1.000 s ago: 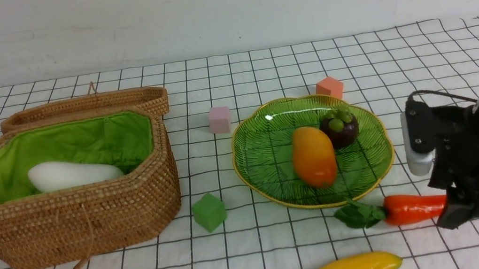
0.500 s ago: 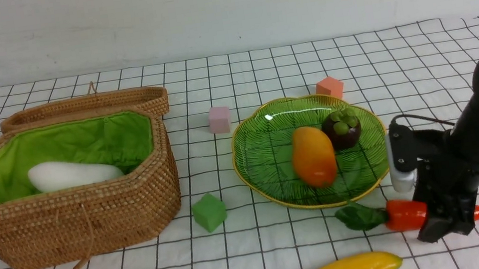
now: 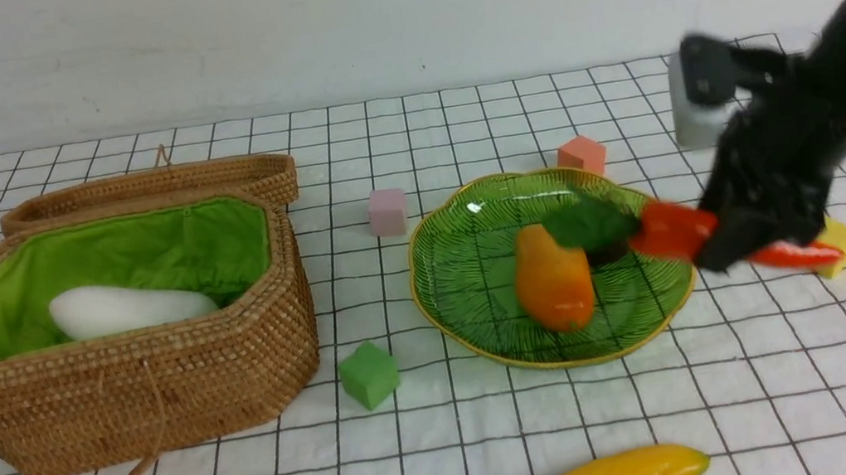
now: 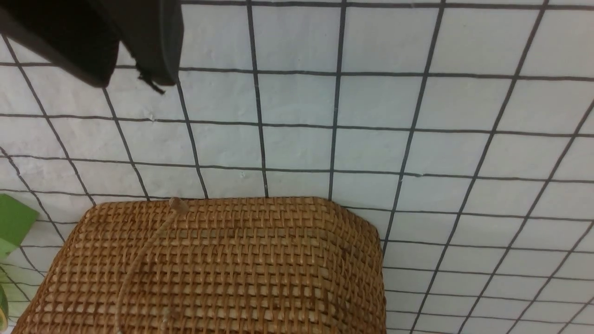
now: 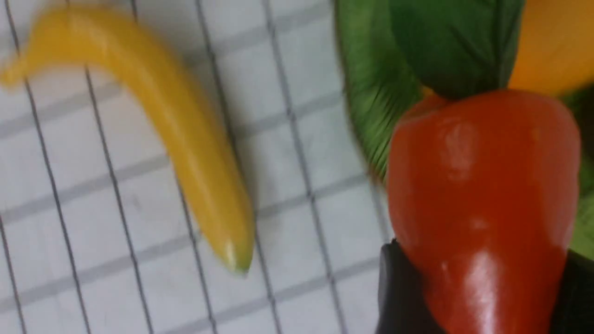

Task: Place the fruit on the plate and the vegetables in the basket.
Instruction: Use the right arm to grab a carrot and put it into the left basket

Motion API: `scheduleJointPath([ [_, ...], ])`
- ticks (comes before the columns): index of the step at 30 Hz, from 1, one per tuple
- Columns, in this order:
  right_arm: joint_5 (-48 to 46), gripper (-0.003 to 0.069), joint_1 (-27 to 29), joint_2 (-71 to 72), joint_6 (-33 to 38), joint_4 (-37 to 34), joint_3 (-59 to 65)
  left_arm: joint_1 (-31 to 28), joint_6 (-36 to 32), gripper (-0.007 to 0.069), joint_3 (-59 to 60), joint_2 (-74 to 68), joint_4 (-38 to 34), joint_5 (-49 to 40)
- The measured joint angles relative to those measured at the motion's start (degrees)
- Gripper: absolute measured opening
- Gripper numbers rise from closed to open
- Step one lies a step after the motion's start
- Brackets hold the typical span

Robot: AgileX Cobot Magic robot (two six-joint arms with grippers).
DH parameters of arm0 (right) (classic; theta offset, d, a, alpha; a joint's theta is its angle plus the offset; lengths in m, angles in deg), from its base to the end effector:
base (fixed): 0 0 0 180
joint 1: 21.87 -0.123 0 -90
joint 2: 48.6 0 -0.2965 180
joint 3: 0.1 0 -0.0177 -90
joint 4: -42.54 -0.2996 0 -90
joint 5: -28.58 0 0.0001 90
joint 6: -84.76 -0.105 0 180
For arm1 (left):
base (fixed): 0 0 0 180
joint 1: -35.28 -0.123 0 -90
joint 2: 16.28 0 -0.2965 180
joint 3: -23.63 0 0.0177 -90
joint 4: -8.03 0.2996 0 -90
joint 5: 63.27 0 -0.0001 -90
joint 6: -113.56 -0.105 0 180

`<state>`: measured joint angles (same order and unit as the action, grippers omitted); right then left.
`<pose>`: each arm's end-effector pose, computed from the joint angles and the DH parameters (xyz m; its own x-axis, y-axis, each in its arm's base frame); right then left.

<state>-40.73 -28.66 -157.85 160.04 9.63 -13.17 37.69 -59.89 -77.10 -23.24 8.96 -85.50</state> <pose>0.4161 0.1033 0.3023 -0.2087 -0.7934 -0.5718 -0.9563 0.2879 -0.0506 0.1030 -0.0037 0.1630 -0.3184 -0.0858 -0.9441 0.0047 0.9957 -0.0921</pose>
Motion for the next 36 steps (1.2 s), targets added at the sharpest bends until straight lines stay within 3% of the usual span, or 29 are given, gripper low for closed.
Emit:
scheduleJointPath([
  [5,4.7,0.0361,-7.3,-0.3,-1.8,-22.9,-8.1,0.0,0.0,0.0133,0.0,0.0,0.0,0.0],
  [9,15.1,0.0361,-15.0,-2.7,-0.5,-32.8,-11.6,0.0,0.0,0.0134,0.0,0.0,0.0,0.0],
  [10,21.3,0.0361,-19.7,-5.9,0.7,-34.4,-13.9,0.0,0.0,0.0136,0.0,0.0,0.0,0.0],
  [15,31.2,0.0361,-28.5,-17.1,2.0,-35.5,-23.3,0.0,0.0,0.0145,0.0,0.0,0.0,0.0],
  [19,36.1,0.0361,-31.8,-26.2,3.7,-35.6,-31.0,0.0,0.0,0.0146,0.0,0.0,0.0,0.0],
  [31,40.6,0.0365,-33.0,-36.3,3.7,-34.4,-36.0,0.0,0.0,0.0163,0.0,0.0,0.0,0.0],
  [34,40.8,0.0422,-33.0,-36.2,1.7,-34.4,-36.1,0.0,0.0,0.0165,0.0,0.0,0.0,0.0],
  [35,40.5,0.0511,-32.9,-36.0,-0.2,-33.3,-36.1,0.0,0.0,0.0165,0.0,0.0,0.0,0.0],
  [36,40.4,0.0523,-32.9,-35.9,-0.4,-33.3,-36.1,0.0,0.0,0.0165,0.0,0.0,0.0,0.0],
])
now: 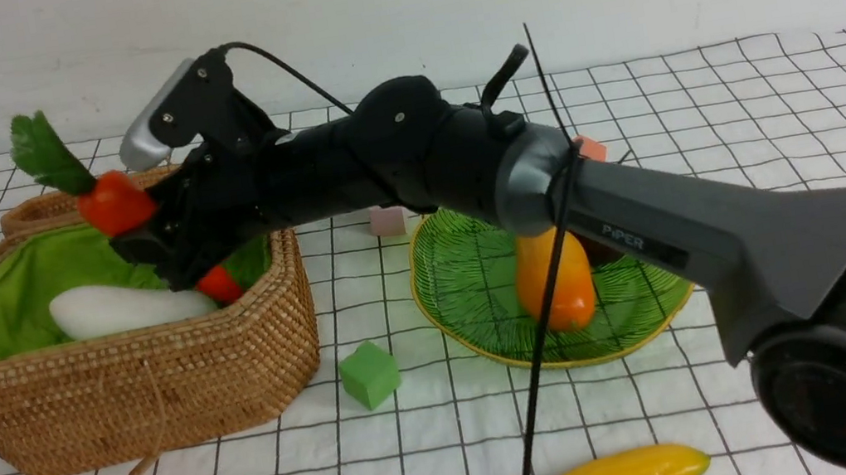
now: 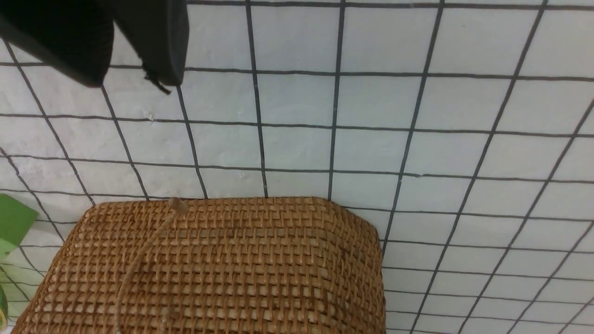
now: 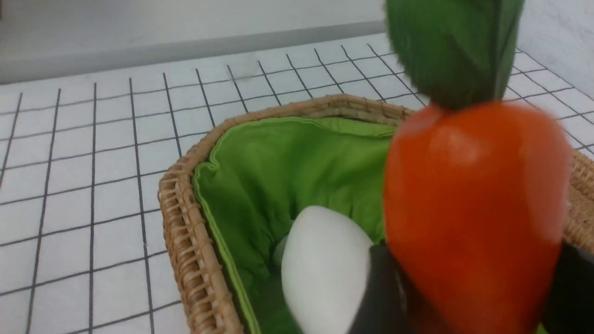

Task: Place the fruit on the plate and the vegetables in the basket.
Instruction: Use the right arm to grab a carrot and put it into the left basket, then use the right arm to grab a banana and put it into the right plate

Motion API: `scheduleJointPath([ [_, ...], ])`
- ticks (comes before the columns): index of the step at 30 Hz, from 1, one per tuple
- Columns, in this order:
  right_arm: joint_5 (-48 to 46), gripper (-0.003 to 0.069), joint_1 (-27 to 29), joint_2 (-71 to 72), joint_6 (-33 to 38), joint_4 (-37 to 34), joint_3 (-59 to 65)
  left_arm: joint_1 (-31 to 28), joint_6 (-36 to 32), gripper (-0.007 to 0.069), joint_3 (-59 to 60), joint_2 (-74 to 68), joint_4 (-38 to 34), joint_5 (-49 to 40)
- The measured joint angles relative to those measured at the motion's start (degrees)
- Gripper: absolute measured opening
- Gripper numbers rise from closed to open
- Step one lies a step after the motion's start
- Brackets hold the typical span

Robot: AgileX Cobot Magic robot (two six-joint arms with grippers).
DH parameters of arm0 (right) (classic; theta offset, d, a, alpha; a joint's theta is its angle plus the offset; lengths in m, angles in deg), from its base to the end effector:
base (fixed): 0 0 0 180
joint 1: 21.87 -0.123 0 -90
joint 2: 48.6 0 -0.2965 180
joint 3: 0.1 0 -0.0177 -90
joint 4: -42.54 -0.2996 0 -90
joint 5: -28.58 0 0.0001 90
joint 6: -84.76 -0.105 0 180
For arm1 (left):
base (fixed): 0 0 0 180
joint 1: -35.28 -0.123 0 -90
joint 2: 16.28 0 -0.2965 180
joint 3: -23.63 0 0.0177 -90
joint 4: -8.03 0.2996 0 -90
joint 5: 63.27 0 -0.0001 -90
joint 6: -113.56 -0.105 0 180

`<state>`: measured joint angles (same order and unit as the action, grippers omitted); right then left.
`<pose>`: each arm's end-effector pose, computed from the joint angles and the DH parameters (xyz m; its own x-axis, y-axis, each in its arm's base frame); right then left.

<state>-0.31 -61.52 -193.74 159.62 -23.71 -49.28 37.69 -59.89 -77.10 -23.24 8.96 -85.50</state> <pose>0.4572 0.4393 0.2491 -0.0601 -0.2829 -0.9573 -0.9260 0.3739 -0.0524 0.1030 -0.0037 0.1630 -0.3184 -0.0858 -0.9441 0.0047 0.9957 -0.0921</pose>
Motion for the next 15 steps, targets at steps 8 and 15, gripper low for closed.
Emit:
scheduleJointPath([
  [8,-21.8,0.0660,2.9,12.2,-19.5,27.9,-0.1,0.0,0.0,0.0169,0.0,0.0,0.0,0.0],
  [15,-41.1,0.0562,6.3,26.0,-32.3,49.9,3.4,-0.1,0.0,0.0175,0.0,0.0,0.0,0.0],
])
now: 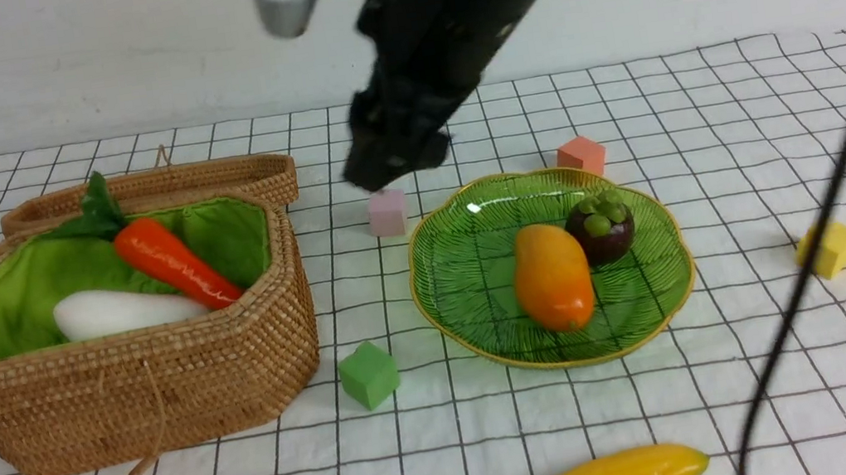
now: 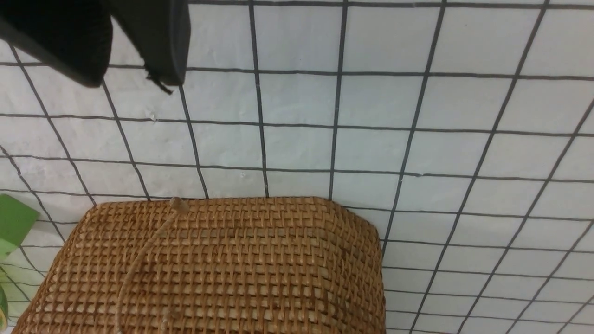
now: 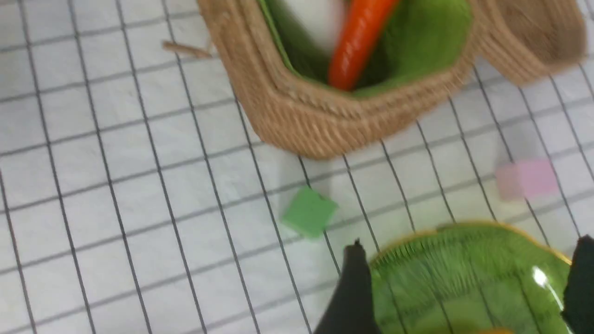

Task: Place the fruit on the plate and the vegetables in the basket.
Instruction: Use the right arm to grab a banana and put it into the right plate

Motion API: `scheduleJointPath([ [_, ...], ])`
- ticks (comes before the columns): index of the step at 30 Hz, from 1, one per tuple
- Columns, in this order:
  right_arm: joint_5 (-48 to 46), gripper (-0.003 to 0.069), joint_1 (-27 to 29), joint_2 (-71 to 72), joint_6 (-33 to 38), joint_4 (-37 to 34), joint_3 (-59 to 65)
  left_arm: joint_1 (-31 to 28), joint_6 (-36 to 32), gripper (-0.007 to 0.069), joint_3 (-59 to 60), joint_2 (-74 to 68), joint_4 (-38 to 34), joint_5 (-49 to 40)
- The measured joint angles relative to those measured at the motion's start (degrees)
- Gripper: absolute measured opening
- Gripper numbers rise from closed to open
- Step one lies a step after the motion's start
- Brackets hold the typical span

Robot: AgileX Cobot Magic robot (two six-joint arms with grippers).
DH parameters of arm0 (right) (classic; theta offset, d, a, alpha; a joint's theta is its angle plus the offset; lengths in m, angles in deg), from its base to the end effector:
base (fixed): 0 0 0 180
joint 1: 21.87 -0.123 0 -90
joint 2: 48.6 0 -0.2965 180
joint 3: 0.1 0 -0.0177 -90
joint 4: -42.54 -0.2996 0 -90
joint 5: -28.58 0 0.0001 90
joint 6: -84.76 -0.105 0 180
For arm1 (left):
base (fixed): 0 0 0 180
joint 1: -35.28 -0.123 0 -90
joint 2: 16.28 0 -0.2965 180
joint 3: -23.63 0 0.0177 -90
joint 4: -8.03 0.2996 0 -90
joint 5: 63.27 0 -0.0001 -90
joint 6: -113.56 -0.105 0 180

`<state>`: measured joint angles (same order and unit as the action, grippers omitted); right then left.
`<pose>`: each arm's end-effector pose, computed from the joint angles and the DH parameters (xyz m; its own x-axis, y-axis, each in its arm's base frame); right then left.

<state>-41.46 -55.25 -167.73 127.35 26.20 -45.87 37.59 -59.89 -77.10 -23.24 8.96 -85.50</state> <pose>0.3920 0.2915 0.4042 -0.1320 -0.7800 -0.6116 -0.9299 0.3112 -0.1961 0.1030 -0.0035 0.1630 -0.3182 -0.0864 -0.9441 0.0030 0.9957 -0.0921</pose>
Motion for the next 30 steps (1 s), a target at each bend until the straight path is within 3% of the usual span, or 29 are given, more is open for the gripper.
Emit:
scheduleJointPath([
  [2,-0.2,0.0546,0.7,4.8,2.5,1.0,6.3,0.0,0.0,0.0176,0.0,0.0,0.0,-0.1],
  [6,0.1,0.0538,0.6,12.4,14.1,1.2,23.3,0.0,0.0,0.0180,0.0,0.0,0.0,0.0],
  [8,4.3,0.0538,0.1,16.3,22.6,0.5,35.1,0.0,0.0,0.0184,0.0,0.0,0.0,0.0],
  [13,16.3,0.0538,-0.1,18.0,31.9,-0.4,51.9,0.0,0.0,0.0187,0.0,0.0,0.0,0.0],
  [18,24.8,0.0538,-0.1,14.8,34.6,-0.6,60.7,0.0,0.0,0.0194,0.0,0.0,0.0,0.0],
  [24,27.1,0.0524,-0.1,8.9,34.6,-1.2,61.3,0.0,0.0,0.0196,0.0,0.0,0.0,0.0],
  [26,26.3,0.0481,-0.1,7.3,33.1,-1.2,61.0,0.0,0.0,0.0196,0.0,0.0,0.0,0.0],
  [29,21.4,0.0309,0.2,6.2,28.6,-1.3,58.4,0.0,0.0,0.0198,0.0,0.0,0.0,0.0],
  [30,19.5,0.0314,0.6,6.2,27.1,-1.6,56.9,0.0,0.0,0.0200,0.0,0.0,0.0,0.0],
])
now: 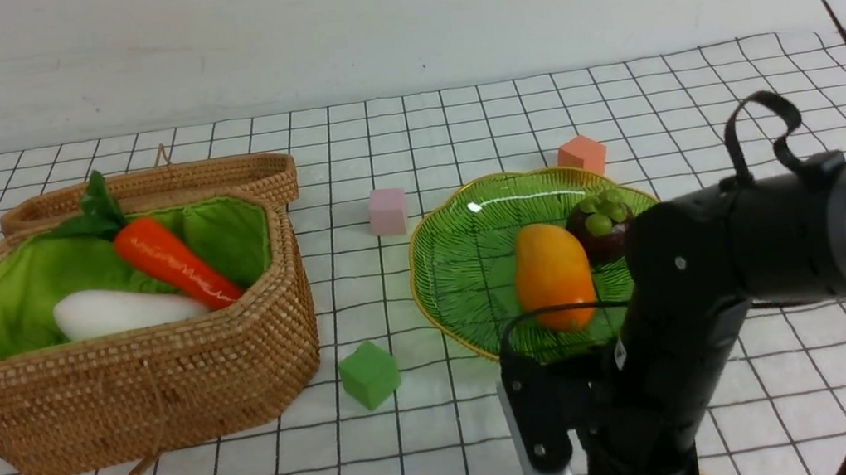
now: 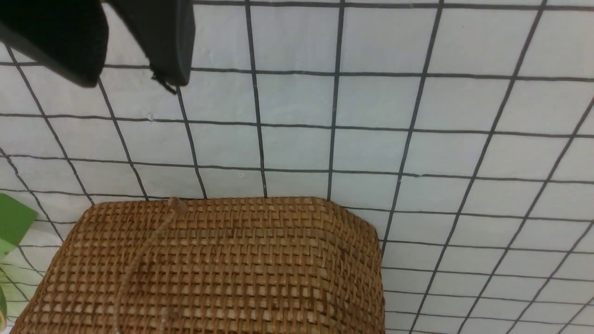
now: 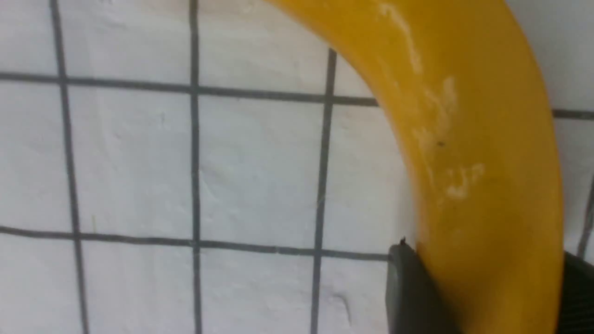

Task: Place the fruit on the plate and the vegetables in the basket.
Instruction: Use the right arm to grab a banana and put it into the right plate

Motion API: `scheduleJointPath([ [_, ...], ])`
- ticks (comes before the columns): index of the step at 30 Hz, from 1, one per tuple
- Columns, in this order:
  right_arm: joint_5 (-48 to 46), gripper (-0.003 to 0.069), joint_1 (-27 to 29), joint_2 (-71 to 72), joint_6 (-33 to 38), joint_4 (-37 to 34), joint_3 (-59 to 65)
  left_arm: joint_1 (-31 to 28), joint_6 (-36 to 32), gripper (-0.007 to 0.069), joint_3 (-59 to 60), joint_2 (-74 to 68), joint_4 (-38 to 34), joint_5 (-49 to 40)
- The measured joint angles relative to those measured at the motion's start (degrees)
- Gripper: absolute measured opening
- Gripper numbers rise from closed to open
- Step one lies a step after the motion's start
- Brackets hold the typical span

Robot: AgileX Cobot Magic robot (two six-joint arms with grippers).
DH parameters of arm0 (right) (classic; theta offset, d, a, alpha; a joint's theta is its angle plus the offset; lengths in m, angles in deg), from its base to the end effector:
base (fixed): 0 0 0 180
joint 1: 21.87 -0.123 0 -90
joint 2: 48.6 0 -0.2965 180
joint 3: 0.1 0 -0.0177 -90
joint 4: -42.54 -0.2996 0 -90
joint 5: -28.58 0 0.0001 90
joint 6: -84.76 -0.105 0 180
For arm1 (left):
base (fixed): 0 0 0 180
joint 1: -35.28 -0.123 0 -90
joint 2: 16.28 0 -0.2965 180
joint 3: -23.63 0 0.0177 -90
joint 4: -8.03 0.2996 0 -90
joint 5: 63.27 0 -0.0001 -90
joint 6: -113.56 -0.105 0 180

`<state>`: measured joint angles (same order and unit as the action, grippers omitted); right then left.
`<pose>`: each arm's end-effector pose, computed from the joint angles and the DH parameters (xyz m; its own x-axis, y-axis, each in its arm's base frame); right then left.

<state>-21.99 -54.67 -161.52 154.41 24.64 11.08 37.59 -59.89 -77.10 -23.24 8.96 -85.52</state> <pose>0.3104 0.2297 0.1415 0.0247 -0.9647 -0.2621 -0.9992 -0.0325 0.0253 0.1030 -0.0035 0.1629 -0.3185 -0.0864 -0.9440 0.0029 0.9957 -0.0921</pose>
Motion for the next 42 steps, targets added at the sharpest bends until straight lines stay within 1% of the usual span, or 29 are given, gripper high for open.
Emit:
scheduleJointPath([
  [3,-5.4,0.0326,1.5,0.0,-3.0,-2.1,-5.3,0.0,0.0,0.0204,0.0,0.0,0.0,0.0],
  [6,-11.4,0.0326,3.9,0.0,-6.7,-6.1,-14.9,0.0,0.0,0.0206,0.0,0.0,0.0,0.0],
  [8,-12.3,0.0326,5.0,0.0,-8.3,-7.5,-19.9,0.0,0.0,0.0208,0.0,0.0,0.0,0.0],
  [10,-11.9,0.0326,5.9,0.0,-8.9,-7.7,-22.9,0.0,0.0,0.0208,0.0,0.0,0.0,0.0],
  [11,-10.2,0.0326,6.6,0.0,-8.9,-7.4,-26.0,0.0,0.0,0.0209,0.0,0.0,0.0,0.0],
  [13,-3.7,0.0326,8.6,-0.7,-7.9,-5.2,-31.6,0.0,0.0,0.0212,0.0,0.0,0.0,0.0],
  [14,-3.0,0.0326,8.6,-0.9,-7.7,-5.2,-31.6,0.0,0.0,0.0213,0.0,0.0,0.0,0.0],
  [15,1.3,0.0326,9.8,-1.7,-5.6,-3.8,-33.2,0.0,0.0,0.0215,0.0,0.0,0.0,0.0],
  [17,7.0,0.0326,10.9,-3.6,-1.0,-2.5,-33.7,0.0,0.0,0.0217,0.0,0.0,0.0,0.0],
  [19,9.7,0.0326,11.3,-5.4,2.9,-1.8,-33.8,0.0,0.0,0.0218,0.0,0.0,0.0,0.0],
  [20,11.9,0.0326,11.4,-7.9,8.1,-1.4,-33.8,0.0,0.0,0.0218,0.0,0.0,0.0,0.0],
  [23,13.8,0.0326,11.4,-11.4,14.8,-1.3,-33.8,0.0,0.0,0.0220,0.0,0.0,0.0,0.0],
  [24,14.0,0.0326,11.4,-11.5,15.1,-1.3,-33.8,0.0,0.0,0.0220,0.0,0.0,0.0,0.0],
  [25,15.8,0.0326,11.4,-13.1,17.0,-1.3,-33.8,0.0,0.0,0.0221,0.0,0.0,0.0,0.0],
  [28,18.6,0.0326,11.4,-14.7,18.1,-0.9,-33.8,0.0,0.0,0.0221,0.0,0.0,0.0,0.0],
  [30,19.9,0.0343,11.4,-15.1,18.1,-0.6,-33.8,0.0,0.0,0.0221,0.0,0.0,0.0,0.0],
  [31,20.8,0.0387,11.4,-15.4,18.0,-0.3,-33.8,0.0,0.0,0.0223,0.0,0.0,0.0,0.0],
  [32,20.8,0.0405,11.4,-15.4,17.9,-0.2,-33.8,0.0,0.0,0.0223,0.0,0.0,0.0,0.0],
  [33,21.1,0.0483,11.4,-15.4,17.2,0.1,-33.8,0.0,0.0,0.0223,0.0,0.0,0.0,0.0],
  [34,21.2,0.0544,11.4,-15.4,16.3,0.2,-33.8,0.0,0.0,0.0225,0.0,0.0,0.0,0.0],
  [36,21.4,0.0642,11.4,-15.4,13.6,1.0,-33.8,0.0,0.0,0.0226,0.0,0.0,0.0,0.0],
  [39,20.5,0.0673,11.4,-14.5,9.1,2.7,-33.8,0.0,0.0,0.0229,0.0,0.0,0.0,0.0],
  [41,19.2,0.0669,11.4,-13.6,6.9,3.4,-33.8,0.0,0.0,0.0229,0.0,0.0,0.0,0.0],
  [42,16.3,0.0652,11.4,-11.4,2.6,4.1,-33.8,0.0,0.0,0.0231,0.0,0.0,0.0,0.0],
])
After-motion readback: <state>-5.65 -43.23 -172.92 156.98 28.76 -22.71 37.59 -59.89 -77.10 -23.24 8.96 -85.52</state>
